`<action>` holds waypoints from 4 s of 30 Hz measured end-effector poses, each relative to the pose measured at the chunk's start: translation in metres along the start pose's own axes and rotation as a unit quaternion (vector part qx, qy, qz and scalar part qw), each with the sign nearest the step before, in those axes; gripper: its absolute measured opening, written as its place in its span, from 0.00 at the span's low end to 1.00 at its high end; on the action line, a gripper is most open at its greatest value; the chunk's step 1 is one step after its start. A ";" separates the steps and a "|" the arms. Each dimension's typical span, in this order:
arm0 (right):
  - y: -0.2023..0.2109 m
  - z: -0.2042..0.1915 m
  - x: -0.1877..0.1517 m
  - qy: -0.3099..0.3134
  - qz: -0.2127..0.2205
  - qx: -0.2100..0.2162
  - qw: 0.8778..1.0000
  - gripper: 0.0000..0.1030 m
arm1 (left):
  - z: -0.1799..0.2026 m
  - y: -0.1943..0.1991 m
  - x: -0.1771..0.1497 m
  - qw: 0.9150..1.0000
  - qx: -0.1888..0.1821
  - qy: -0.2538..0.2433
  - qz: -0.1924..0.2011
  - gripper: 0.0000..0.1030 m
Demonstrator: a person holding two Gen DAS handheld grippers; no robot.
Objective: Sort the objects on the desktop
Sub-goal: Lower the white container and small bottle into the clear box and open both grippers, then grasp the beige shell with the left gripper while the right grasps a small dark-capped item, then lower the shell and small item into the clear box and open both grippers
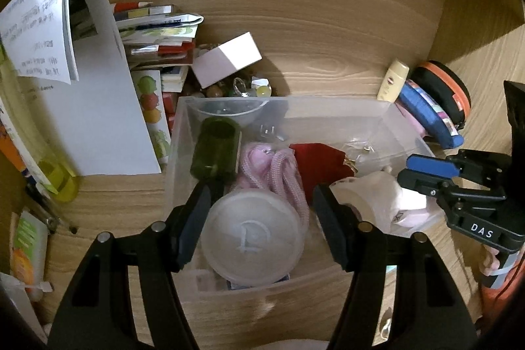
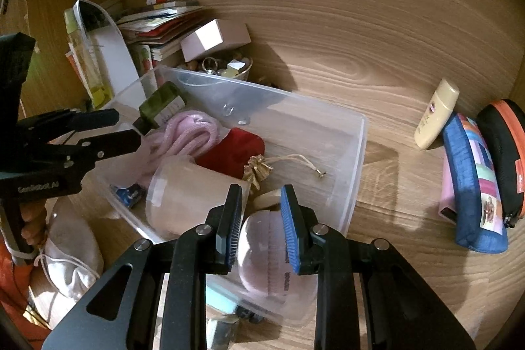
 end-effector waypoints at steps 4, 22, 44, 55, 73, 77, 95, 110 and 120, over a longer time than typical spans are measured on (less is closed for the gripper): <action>0.012 0.001 0.000 0.001 0.010 -0.011 1.000 0.32 | 0.001 0.004 -0.001 1.000 0.000 0.000 -0.001 0.63; 0.062 0.000 -0.043 -0.011 0.033 -0.046 0.998 0.59 | 0.044 0.056 -0.014 0.999 -0.027 -0.026 0.028 0.80; 0.030 -0.038 -0.080 0.005 -0.019 0.011 1.000 0.27 | 0.088 0.061 -0.115 0.992 -0.060 -0.099 -0.039 0.53; 0.029 -0.036 -0.081 0.005 -0.018 0.004 1.000 0.14 | 0.100 0.043 -0.148 0.988 -0.074 -0.104 -0.091 0.38; 0.071 -0.030 -0.067 0.004 0.038 0.002 0.999 0.14 | 0.093 0.027 -0.150 0.990 -0.030 -0.109 -0.089 0.13; 0.076 -0.030 -0.061 0.010 0.046 -0.002 0.999 0.14 | 0.101 0.041 -0.141 0.990 -0.054 -0.104 -0.074 0.13; 0.090 -0.011 -0.002 0.038 0.087 -0.030 0.995 0.14 | 0.082 0.069 -0.027 0.995 -0.061 -0.069 0.027 0.13; 0.033 0.007 0.011 0.027 0.045 -0.020 0.998 0.14 | 0.055 0.026 -0.010 0.998 -0.035 -0.056 0.006 0.13; -0.001 0.017 0.006 0.008 0.017 -0.045 0.999 0.14 | 0.052 0.005 -0.021 0.997 -0.049 -0.050 -0.022 0.14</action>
Point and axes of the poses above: each gripper's, at about its wrist camera, not at the fingertips, and y roughly against the way its jaws point, z to its right, x to its top, the point moved 8 cm from there along -y, roughly the way its jaws point, and after that the axes turned 11 degrees about y, right-handed, at the moved point
